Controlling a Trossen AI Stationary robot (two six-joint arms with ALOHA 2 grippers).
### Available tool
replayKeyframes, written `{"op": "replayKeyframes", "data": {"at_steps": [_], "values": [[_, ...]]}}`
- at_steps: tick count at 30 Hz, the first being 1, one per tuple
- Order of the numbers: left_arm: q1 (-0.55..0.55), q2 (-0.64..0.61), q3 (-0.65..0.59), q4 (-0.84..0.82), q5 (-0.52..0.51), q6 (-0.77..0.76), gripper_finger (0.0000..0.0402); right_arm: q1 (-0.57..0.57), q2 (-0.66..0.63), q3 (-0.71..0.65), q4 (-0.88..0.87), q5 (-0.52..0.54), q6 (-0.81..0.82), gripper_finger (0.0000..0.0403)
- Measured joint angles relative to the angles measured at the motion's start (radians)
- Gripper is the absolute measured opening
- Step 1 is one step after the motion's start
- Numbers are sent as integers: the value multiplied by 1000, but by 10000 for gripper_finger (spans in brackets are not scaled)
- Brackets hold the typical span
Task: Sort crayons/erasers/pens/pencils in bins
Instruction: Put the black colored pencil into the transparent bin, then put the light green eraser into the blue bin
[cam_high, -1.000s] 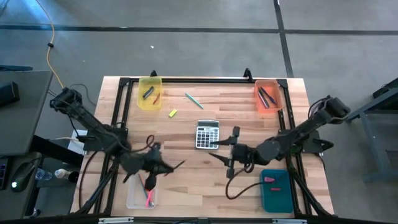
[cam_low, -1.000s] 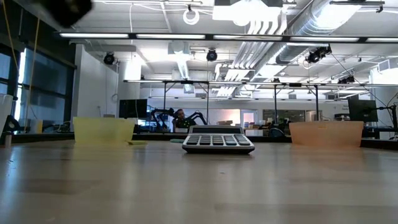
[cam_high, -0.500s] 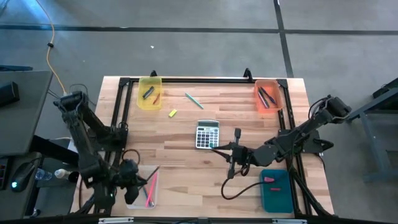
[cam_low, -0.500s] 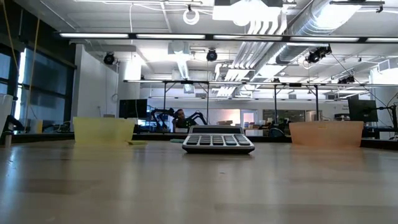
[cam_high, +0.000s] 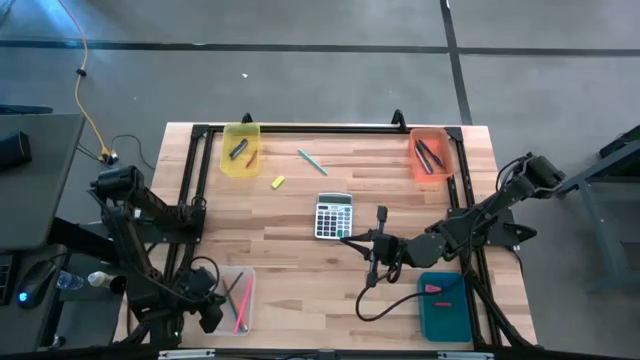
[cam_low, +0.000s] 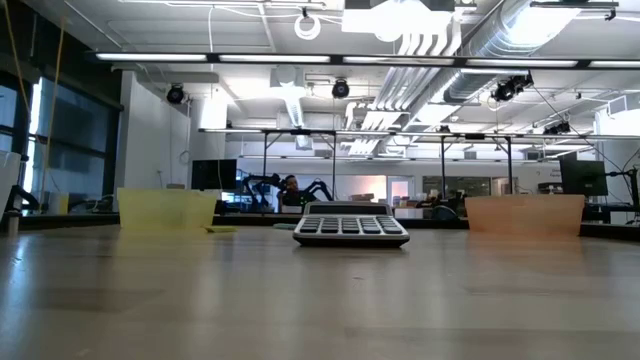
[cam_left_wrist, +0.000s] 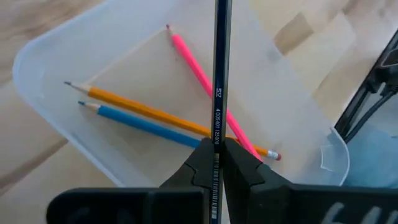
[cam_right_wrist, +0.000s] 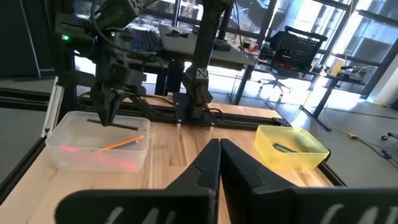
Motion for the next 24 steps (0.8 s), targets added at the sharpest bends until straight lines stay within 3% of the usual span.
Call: {"op": "replayKeyframes", "data": {"at_steps": [12,20,24], "values": [[31,0,0,14,33,-1,42,0,0,0,-27,0,0,2],[34,19,0,32,34,-17,3,0,0,0,-29,0,0,2],[34,20,8,18,40,77,4,-1,0,0,-61,0,3,2]]}}
